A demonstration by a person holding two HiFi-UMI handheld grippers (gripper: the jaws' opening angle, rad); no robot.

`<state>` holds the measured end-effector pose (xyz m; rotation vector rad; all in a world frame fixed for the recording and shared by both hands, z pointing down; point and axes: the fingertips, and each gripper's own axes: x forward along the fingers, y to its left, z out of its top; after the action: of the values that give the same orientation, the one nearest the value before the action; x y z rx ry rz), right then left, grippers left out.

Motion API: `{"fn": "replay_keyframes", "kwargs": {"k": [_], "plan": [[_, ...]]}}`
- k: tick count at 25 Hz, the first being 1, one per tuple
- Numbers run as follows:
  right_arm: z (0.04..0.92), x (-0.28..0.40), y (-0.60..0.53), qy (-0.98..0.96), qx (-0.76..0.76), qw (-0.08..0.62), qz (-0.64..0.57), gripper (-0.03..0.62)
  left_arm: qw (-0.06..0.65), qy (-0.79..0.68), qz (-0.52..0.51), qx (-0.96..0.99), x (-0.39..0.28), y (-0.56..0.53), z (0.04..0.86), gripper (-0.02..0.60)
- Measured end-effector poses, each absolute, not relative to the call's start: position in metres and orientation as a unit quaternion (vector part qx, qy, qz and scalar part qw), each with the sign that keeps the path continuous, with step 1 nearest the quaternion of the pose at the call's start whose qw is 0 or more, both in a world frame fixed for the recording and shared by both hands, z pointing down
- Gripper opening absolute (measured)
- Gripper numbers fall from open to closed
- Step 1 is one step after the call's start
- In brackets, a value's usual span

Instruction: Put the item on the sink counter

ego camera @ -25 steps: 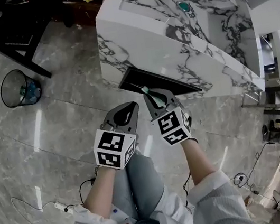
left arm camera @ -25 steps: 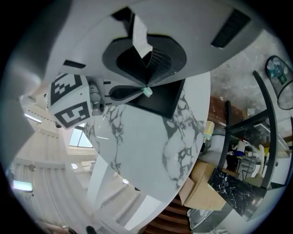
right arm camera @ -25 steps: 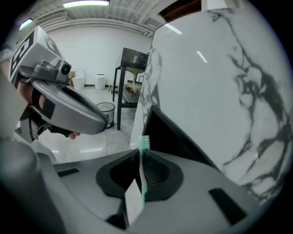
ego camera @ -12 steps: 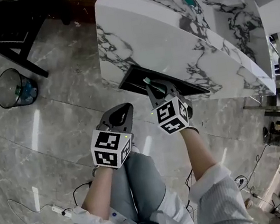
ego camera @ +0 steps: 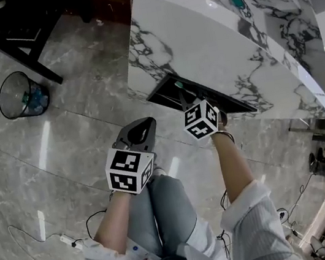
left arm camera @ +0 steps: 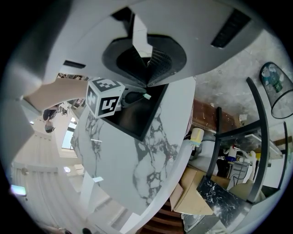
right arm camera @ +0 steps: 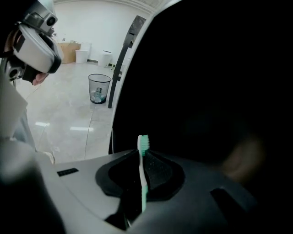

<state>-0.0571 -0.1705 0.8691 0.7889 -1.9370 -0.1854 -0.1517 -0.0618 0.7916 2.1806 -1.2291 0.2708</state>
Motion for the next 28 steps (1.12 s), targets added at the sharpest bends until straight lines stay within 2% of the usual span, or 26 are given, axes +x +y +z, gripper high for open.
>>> {"fn": "replay_keyframes", "kwargs": {"k": [5,7,14,28], "plan": [[0.88,-0.056,-0.176,-0.799,0.333,0.5,-0.044,0.056,0.304,-0.472,0.101,0.821,-0.16,-0.064,0.789,0.017],[0.88,-0.057,-0.175,-0.799,0.334,0.499,-0.033,0.094,0.306,-0.474,0.1,0.82,-0.162,-0.063,0.787,0.017],[0.87,-0.062,-0.16,-0.802,0.334,0.495,-0.01,0.103,0.312,-0.479,0.106,0.814,-0.167,-0.057,0.77,0.017],[0.762,-0.079,-0.078,-0.808,0.317,0.488,0.096,0.115,0.342,-0.475,0.13,0.8,-0.164,-0.02,0.64,0.017]]}}
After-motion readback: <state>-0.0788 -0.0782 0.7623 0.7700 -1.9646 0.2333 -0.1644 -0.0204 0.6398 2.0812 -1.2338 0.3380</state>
